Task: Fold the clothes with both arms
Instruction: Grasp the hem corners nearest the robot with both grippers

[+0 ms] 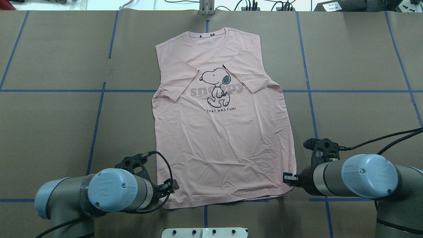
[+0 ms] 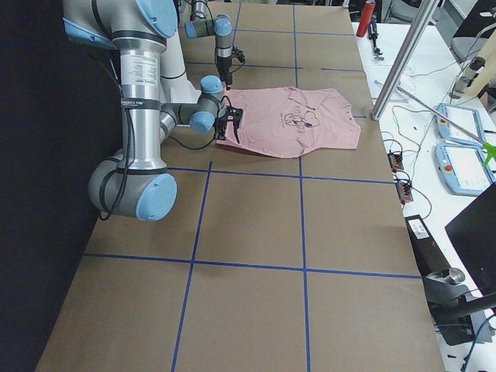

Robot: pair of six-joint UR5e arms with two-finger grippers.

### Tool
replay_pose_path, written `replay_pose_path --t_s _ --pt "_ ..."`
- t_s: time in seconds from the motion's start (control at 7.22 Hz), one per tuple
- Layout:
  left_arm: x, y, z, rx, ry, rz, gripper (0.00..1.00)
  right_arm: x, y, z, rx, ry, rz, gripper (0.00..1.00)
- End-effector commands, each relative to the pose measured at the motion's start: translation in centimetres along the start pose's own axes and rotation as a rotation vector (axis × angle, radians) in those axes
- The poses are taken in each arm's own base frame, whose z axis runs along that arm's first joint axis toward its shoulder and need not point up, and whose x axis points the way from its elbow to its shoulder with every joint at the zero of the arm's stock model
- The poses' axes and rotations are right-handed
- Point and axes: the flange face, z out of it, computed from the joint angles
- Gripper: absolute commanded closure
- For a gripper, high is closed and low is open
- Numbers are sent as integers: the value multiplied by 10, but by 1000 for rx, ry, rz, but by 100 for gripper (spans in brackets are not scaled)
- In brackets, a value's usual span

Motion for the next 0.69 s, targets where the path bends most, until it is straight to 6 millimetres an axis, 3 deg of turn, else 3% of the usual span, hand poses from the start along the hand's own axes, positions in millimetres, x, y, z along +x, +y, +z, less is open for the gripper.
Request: replay_pose_path --t_s 0.0,0.55 --pt "4 4 9 17 -6 -3 4 1 0 0 -4 3 1 100" --pt "10 9 13 15 -8 -3 11 2 0 0 -7 5 2 100"
